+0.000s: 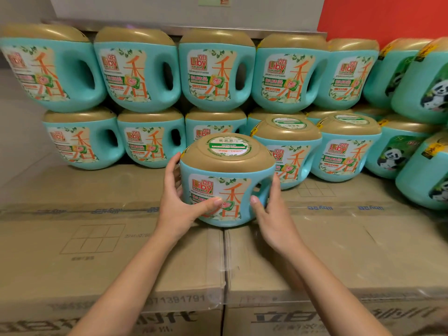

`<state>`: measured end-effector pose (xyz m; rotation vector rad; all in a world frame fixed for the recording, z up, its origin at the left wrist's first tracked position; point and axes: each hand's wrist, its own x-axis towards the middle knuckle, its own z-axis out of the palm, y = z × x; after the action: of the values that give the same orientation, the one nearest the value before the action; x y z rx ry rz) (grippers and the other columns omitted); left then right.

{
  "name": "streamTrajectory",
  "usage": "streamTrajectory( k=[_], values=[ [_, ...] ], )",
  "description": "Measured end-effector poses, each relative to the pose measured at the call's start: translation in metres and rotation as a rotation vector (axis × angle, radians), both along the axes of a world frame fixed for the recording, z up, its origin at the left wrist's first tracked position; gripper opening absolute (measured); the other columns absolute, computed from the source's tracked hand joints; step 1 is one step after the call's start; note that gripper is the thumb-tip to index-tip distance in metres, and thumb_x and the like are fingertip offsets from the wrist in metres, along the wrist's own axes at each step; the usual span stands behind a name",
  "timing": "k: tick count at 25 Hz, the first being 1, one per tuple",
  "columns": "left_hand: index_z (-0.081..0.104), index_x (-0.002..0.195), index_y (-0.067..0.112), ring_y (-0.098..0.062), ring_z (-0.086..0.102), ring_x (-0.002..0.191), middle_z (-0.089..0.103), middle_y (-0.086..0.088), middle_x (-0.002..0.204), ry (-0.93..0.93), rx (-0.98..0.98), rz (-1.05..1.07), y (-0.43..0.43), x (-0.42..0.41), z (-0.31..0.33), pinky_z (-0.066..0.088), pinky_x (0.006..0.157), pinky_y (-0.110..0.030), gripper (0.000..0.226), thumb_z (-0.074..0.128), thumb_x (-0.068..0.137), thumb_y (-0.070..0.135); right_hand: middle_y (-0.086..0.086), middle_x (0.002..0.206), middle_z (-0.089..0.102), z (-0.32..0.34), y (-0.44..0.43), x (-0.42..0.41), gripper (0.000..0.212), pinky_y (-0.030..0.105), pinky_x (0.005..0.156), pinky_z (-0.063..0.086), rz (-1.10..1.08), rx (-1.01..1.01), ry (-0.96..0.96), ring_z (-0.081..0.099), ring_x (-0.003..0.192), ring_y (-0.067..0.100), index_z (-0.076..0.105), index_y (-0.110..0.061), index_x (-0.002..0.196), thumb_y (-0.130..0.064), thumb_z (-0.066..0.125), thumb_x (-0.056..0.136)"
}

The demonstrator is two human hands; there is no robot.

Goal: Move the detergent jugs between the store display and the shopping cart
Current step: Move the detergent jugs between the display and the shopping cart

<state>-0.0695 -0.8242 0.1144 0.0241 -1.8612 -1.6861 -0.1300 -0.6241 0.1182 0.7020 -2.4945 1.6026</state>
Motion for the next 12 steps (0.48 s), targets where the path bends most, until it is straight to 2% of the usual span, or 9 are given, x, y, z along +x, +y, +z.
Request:
streamTrajectory(
  k=[1, 3, 6, 9, 12],
  values=[
    [0.031, 0.135, 0.054, 0.002, 0.053, 0.123, 0.049, 0.02, 0.137, -0.004, 0.012, 0.012, -0.004, -0.003, 0.0, 0.05, 0.091, -0.014, 0.114, 0.094, 0.042, 0.038, -0.005, 0.154, 0.034, -0.001, -0.007, -0.005, 0.073, 0.04, 0.116, 0.03, 0.053, -0.047, -0.049, 0.034, 0.14, 0.015, 0.011, -0.024, 0.154, -0.014, 0.053, 0.096],
    [0.032, 0.129, 0.054, 0.004, 0.052, 0.123, 0.047, 0.022, 0.135, -0.02, 0.054, 0.045, -0.011, -0.009, -0.002, 0.049, 0.094, -0.015, 0.107, 0.092, 0.042, 0.043, -0.003, 0.153, 0.034, -0.002, -0.018, -0.014, 0.085, 0.046, 0.116, 0.03, 0.107, -0.126, -0.164, 0.034, 0.14, 0.017, 0.007, -0.025, 0.154, -0.017, 0.063, 0.091],
    [0.028, 0.138, 0.044, 0.006, 0.049, 0.124, 0.044, 0.022, 0.136, -0.075, 0.027, 0.128, -0.021, -0.021, -0.008, 0.047, 0.104, -0.029, 0.112, 0.088, 0.044, 0.051, 0.001, 0.157, 0.028, -0.01, -0.034, -0.025, 0.103, 0.047, 0.115, 0.03, 0.131, -0.122, -0.228, 0.031, 0.143, 0.019, 0.008, -0.021, 0.154, -0.029, 0.078, 0.079],
    [0.019, 0.145, 0.051, -0.009, 0.039, 0.136, 0.029, 0.006, 0.147, -0.152, -0.049, 0.164, -0.027, -0.034, -0.011, 0.04, 0.111, -0.044, 0.124, 0.088, 0.042, 0.053, 0.007, 0.153, 0.022, -0.012, -0.05, -0.035, 0.105, 0.045, 0.113, 0.033, -0.048, -0.026, -0.163, 0.033, 0.14, 0.022, 0.014, -0.017, 0.153, -0.031, 0.081, 0.075],
    [0.017, 0.143, 0.054, -0.01, 0.037, 0.138, 0.03, 0.007, 0.149, -0.141, -0.069, 0.144, -0.03, -0.048, -0.019, 0.038, 0.113, -0.044, 0.122, 0.091, 0.046, 0.042, 0.011, 0.143, 0.035, -0.014, -0.058, -0.047, 0.096, 0.045, 0.108, 0.04, -0.11, -0.081, -0.157, 0.045, 0.13, 0.025, 0.023, -0.014, 0.15, -0.026, 0.081, 0.075]
  ],
)
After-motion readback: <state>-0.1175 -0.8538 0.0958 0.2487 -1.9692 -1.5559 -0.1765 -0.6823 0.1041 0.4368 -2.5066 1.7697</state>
